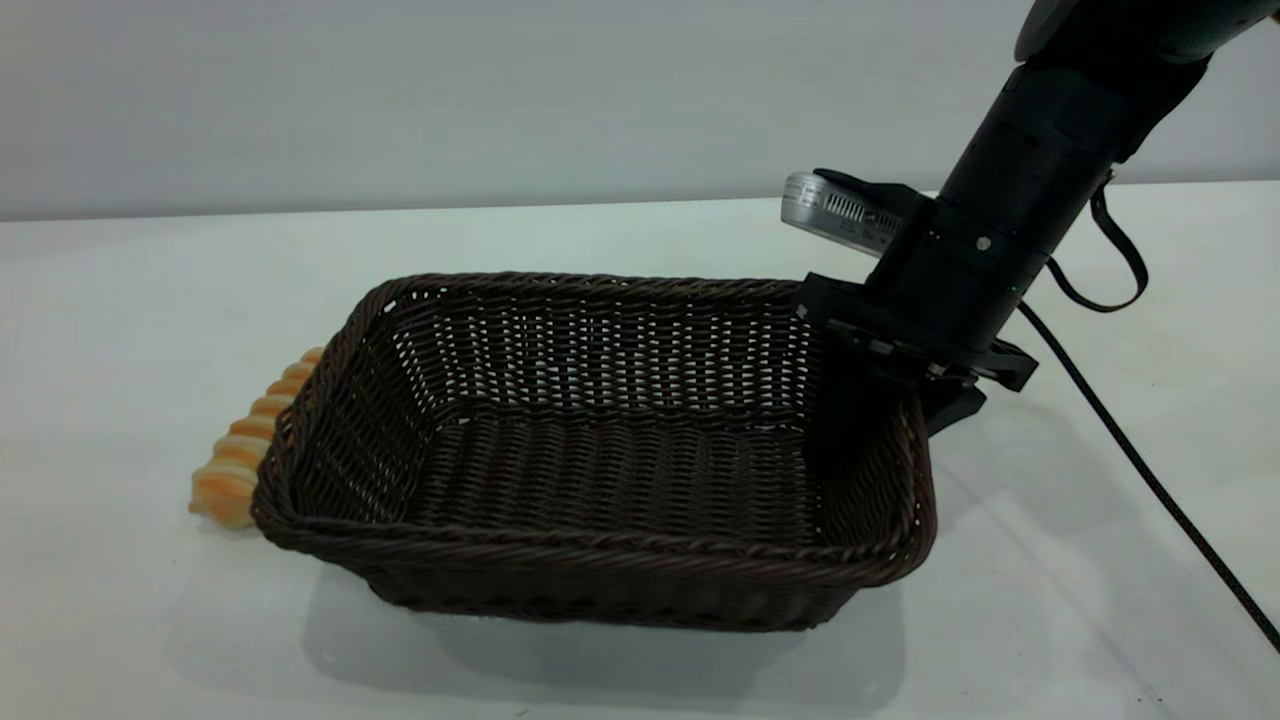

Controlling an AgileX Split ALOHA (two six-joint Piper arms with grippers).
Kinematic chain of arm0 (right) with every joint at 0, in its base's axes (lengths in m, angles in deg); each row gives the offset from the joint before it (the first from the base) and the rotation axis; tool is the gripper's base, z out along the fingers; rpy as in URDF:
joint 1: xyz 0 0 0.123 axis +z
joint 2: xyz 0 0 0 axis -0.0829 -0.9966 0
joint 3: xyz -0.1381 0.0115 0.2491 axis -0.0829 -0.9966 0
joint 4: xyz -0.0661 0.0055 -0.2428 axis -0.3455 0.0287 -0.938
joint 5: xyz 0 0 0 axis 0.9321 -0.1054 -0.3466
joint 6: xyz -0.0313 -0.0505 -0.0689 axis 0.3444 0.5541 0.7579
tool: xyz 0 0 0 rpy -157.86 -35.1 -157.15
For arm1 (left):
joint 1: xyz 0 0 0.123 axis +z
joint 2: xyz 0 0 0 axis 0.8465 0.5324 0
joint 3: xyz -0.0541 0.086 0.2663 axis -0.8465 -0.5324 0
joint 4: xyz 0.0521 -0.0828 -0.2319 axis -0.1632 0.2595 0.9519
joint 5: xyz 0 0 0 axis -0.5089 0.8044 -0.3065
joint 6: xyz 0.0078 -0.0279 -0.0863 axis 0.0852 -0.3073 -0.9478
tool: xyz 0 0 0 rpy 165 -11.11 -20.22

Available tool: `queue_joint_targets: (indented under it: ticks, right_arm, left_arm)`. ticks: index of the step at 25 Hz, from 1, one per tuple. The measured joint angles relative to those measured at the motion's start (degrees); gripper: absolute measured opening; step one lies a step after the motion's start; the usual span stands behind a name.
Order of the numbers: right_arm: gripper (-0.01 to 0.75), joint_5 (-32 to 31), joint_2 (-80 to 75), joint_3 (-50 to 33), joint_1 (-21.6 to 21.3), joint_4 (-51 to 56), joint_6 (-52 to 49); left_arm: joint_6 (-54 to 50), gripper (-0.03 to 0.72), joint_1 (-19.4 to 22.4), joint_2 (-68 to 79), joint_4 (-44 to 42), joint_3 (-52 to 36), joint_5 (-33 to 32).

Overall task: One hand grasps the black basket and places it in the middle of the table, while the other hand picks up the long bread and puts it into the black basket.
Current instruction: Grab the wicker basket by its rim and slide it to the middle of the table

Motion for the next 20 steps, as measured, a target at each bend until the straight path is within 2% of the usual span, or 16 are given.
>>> queue_joint_targets:
  ticks: [10,14,20]
  right_arm:
    - [0.287,-0.5,-0.3,0.9,-0.4,-0.1,2.5]
    - [0.353,-1.4,-0.3,1.0,-2.5,0.5,2.6]
    - [0.416,-7.9,-0.3,5.1,-6.8,3.5,1.8]
  left_arm:
    - [0.0,0.555,0.0,0.0,0.0,0.0,-0.1]
    - [0.0,0.555,0.0,0.0,0.0,0.0,-0.2]
    - [0.0,0.555,0.0,0.0,0.0,0.0,-0.3]
